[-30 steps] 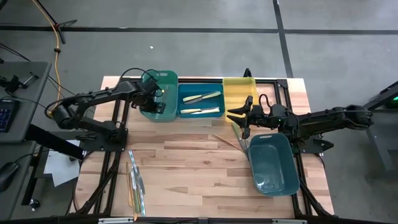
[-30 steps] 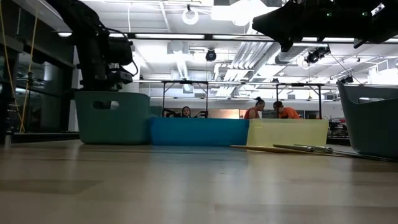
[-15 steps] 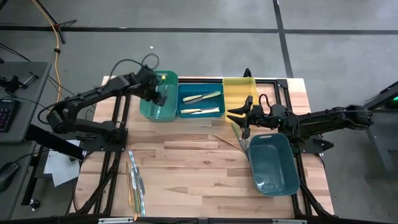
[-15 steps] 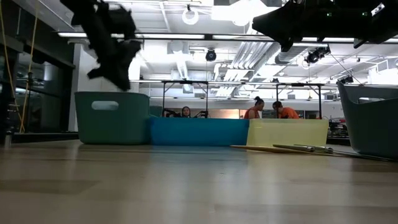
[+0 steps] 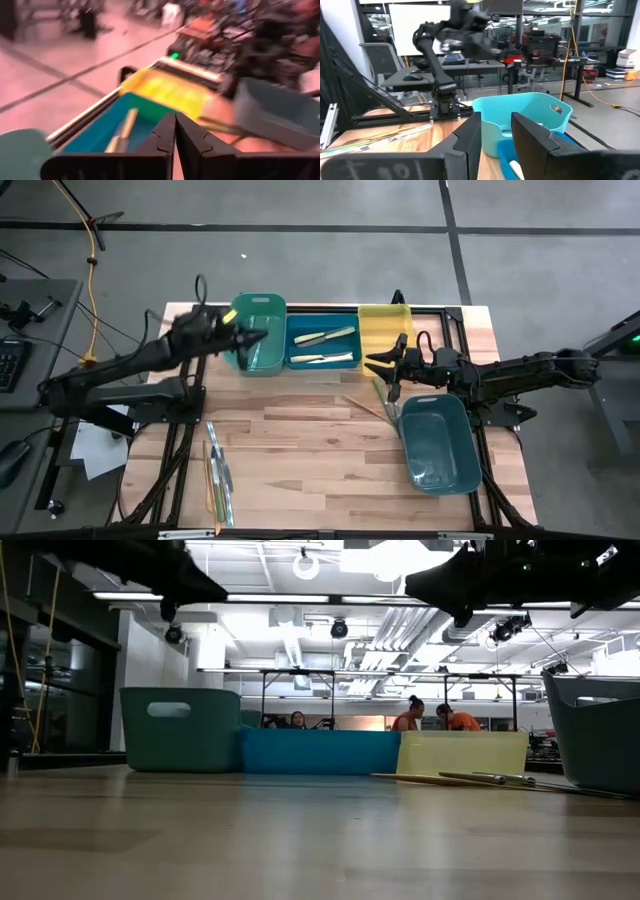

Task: Sort silverware by color (type)
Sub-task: Put the blue knife into the green bin

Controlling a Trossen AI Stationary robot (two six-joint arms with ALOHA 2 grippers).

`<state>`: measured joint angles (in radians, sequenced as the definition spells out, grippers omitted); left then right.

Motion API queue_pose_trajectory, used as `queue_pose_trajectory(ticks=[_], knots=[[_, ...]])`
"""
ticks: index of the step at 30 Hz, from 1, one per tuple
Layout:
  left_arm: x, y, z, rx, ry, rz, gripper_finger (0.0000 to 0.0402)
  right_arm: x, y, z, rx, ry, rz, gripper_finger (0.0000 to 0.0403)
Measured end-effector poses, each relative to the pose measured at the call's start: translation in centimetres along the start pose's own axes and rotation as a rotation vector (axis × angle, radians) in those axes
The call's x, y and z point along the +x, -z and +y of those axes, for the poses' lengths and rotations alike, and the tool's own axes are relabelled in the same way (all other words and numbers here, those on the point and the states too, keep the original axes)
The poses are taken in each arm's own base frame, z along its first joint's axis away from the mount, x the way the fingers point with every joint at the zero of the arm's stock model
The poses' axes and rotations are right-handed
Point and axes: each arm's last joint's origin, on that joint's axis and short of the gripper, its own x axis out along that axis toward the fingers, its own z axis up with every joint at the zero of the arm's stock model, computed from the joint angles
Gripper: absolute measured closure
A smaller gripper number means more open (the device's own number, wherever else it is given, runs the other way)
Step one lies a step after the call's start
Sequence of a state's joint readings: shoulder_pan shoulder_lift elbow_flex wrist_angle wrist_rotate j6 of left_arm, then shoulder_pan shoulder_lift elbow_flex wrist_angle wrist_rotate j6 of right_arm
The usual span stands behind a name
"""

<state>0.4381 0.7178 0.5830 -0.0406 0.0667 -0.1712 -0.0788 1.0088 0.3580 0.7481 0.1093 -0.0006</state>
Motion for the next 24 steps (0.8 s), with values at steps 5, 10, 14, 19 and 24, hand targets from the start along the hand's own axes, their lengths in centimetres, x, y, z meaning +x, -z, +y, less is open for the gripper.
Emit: queue_pose_trajectory(ticks=[5,10,14,19,24], knots=[[-1.5,3.0,-1.6,0.053,0.162,-0.156,0.0400,0.0,0.0,0.0,0.001,0.000,-0.001,0.0300],[-2.2,4.8,-2.5,0.089,0.237,-0.283,0.0401,0.0,-0.2,0.0,0.003,-0.001,-0.023,0.0300],[-2.1,6.2,-2.7,0.114,0.230,-0.271,0.0401,0.0,-0.4,0.0,0.004,-0.006,-0.036,0.0300],[-2.0,6.2,-2.7,0.139,0.202,-0.282,0.0401,0.0,-0.3,0.0,0.004,-0.006,-0.036,0.0300],[-2.1,6.0,-2.7,0.137,0.204,-0.295,0.0401,0.0,-0.4,0.0,0.004,-0.007,-0.036,0.0300]])
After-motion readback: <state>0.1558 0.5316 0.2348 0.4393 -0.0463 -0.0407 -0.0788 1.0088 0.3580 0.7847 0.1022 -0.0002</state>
